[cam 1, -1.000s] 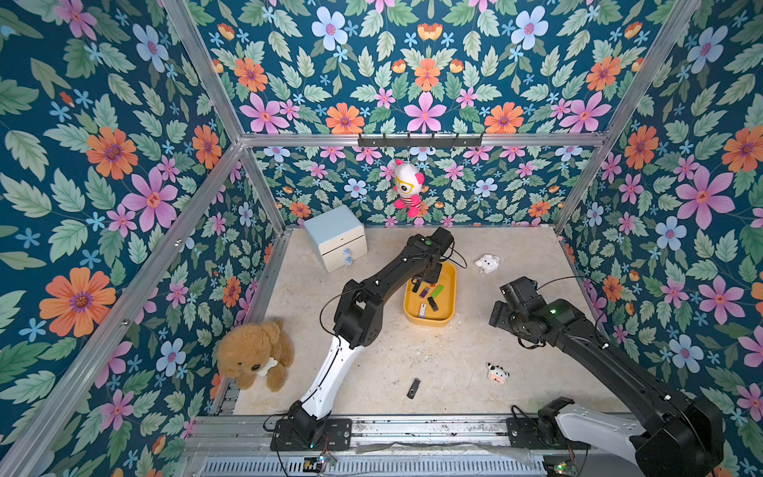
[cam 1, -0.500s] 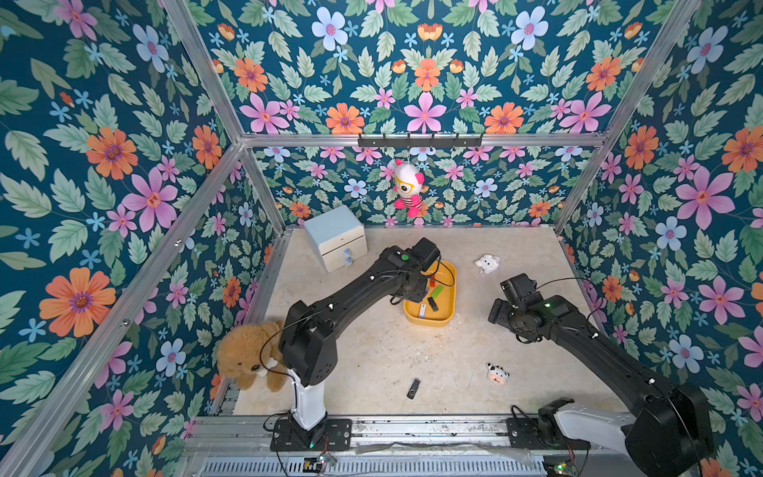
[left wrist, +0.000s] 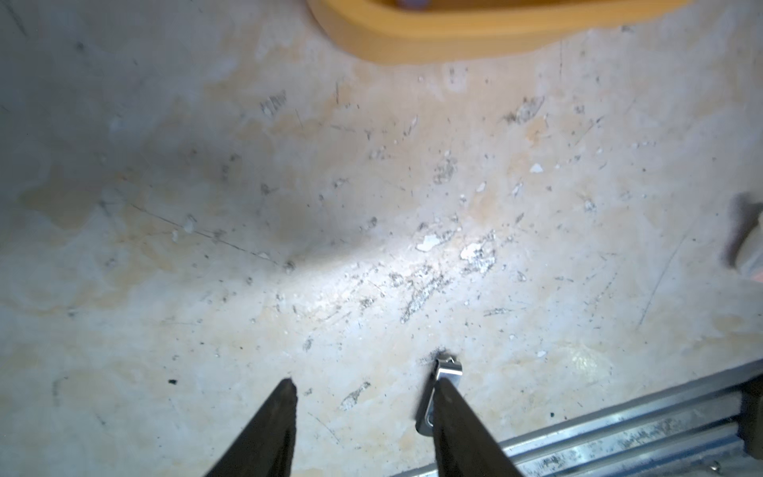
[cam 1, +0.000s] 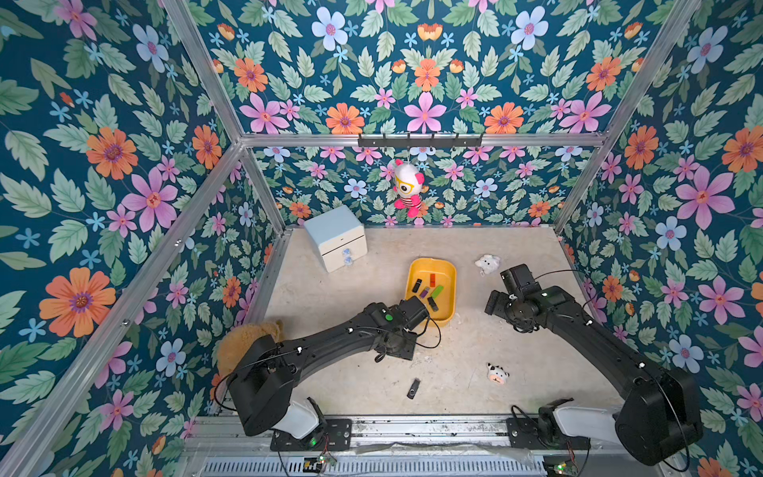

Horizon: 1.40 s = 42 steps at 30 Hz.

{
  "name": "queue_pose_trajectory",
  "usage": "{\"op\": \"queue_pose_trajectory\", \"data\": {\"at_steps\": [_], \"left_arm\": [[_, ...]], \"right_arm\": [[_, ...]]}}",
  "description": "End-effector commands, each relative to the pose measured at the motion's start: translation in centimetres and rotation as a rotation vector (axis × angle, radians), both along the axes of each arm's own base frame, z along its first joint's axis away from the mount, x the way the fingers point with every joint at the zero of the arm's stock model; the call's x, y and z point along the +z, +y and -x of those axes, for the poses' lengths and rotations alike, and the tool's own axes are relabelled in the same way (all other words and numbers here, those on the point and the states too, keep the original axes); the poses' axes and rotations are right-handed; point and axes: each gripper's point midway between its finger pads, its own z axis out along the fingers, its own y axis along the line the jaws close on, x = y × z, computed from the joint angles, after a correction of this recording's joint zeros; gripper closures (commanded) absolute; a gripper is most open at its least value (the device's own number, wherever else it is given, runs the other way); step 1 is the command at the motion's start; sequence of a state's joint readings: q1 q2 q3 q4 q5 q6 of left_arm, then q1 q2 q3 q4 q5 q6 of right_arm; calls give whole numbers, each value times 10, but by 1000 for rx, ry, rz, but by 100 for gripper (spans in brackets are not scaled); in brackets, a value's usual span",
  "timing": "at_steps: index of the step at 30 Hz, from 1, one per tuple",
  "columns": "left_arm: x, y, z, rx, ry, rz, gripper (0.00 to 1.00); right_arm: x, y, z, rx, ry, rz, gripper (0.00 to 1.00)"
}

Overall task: Put the usb flash drive into the storage box
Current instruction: Pick up the USB flash from the center of the board.

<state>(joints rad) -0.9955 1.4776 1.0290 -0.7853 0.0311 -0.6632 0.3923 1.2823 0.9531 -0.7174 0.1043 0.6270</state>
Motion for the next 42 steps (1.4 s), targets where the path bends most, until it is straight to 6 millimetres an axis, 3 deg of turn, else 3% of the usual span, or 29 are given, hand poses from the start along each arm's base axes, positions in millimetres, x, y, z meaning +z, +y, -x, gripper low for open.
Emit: {"op": "queue_pose_trajectory", "data": {"at_steps": [1,16,33,42], "left_arm": [[-2,-18,11,26,15,82,43],[-39,-34,66,-27,106,47,44],[-63,-21,84,-25,145,-13,46],[-68,-18,82,-23,132,-50,51]], "right_arm": [[-1,1,2,-2,3,-12,9],[1,-2,4,0,6,0,9],[1,0,3,5,6,-2,8],[0,0,4,6,7,-4,8]]}}
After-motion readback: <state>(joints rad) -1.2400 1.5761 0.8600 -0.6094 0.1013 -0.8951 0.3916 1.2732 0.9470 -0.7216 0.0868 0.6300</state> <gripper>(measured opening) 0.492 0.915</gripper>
